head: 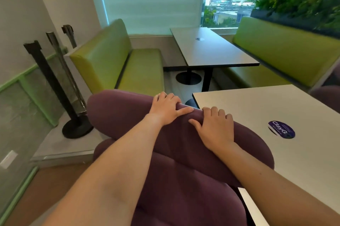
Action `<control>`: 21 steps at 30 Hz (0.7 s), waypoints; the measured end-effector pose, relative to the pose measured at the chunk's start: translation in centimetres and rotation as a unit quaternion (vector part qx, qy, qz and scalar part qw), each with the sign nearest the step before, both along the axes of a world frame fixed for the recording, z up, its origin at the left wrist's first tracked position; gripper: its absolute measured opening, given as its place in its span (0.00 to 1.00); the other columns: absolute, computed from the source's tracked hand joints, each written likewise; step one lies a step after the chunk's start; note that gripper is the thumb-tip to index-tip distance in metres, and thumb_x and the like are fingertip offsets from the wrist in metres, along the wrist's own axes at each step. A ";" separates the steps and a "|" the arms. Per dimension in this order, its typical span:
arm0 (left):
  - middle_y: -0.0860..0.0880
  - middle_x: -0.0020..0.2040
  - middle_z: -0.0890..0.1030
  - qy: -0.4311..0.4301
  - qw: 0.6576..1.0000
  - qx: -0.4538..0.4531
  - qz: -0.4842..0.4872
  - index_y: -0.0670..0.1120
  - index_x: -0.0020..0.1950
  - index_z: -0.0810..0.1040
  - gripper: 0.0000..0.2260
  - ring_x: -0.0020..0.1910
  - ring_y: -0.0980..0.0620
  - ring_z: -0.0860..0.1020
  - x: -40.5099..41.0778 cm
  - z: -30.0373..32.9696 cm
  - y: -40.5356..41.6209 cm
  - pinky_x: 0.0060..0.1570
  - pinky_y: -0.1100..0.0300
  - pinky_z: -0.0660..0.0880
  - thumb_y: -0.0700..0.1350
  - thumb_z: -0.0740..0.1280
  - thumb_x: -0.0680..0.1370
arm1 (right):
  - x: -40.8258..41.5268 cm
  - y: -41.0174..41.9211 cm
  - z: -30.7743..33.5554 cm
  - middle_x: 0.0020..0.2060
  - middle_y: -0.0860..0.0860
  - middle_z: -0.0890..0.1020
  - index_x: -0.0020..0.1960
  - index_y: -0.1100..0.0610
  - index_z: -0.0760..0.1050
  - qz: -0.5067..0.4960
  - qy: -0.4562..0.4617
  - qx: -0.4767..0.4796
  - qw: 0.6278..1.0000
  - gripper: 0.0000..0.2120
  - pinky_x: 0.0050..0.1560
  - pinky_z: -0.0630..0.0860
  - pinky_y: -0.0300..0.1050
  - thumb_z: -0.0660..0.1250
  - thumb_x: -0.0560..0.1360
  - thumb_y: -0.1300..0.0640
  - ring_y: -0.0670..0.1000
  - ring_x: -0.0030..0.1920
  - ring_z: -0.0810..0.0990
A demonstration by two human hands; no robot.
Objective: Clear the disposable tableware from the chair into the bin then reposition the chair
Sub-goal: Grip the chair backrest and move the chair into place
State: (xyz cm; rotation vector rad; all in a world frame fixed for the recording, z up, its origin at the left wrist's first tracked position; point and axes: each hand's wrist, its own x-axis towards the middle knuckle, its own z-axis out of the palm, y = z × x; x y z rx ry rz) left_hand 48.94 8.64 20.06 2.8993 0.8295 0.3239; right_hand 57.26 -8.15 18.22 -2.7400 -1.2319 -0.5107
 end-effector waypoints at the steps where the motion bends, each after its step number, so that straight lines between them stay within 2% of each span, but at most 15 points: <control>1: 0.53 0.59 0.78 -0.006 1.000 0.004 -0.003 0.53 0.57 0.76 0.31 0.61 0.48 0.70 0.0 -0.2 0.3 0.64 0.50 0.60 0.75 0.50 0.73 | 0.0 0.1 -0.1 0.52 0.54 0.79 0.61 0.55 0.73 -0.004 -0.005 -0.006 1.000 0.30 0.49 0.71 0.52 0.52 0.77 0.32 0.56 0.50 0.77; 7: 0.54 0.53 0.79 -0.054 0.996 0.055 -0.035 0.53 0.52 0.76 0.32 0.53 0.51 0.73 0.1 -1.5 1.7 0.57 0.53 0.63 0.75 0.47 0.72 | -0.1 0.9 -0.3 0.53 0.54 0.78 0.61 0.55 0.71 -0.022 -0.027 -0.027 0.999 0.30 0.49 0.70 0.53 0.48 0.77 0.33 0.57 0.50 0.75; 14: 0.54 0.53 0.79 -0.076 0.995 0.053 -0.036 0.53 0.53 0.77 0.30 0.53 0.52 0.73 -0.9 -1.8 4.0 0.57 0.54 0.62 0.73 0.47 0.74 | -0.6 3.5 -0.1 0.55 0.54 0.77 0.62 0.54 0.70 -0.023 -0.022 -0.036 0.999 0.28 0.51 0.69 0.53 0.49 0.78 0.33 0.57 0.51 0.74; 21: 0.54 0.54 0.79 -0.103 0.994 0.022 -0.012 0.54 0.55 0.78 0.27 0.57 0.52 0.72 -3.5 -2.1 7.8 0.58 0.54 0.60 0.71 0.52 0.75 | -2.6 7.9 -0.1 0.57 0.54 0.76 0.65 0.53 0.68 -0.011 -0.006 -0.030 0.999 0.27 0.55 0.68 0.54 0.49 0.78 0.35 0.58 0.54 0.73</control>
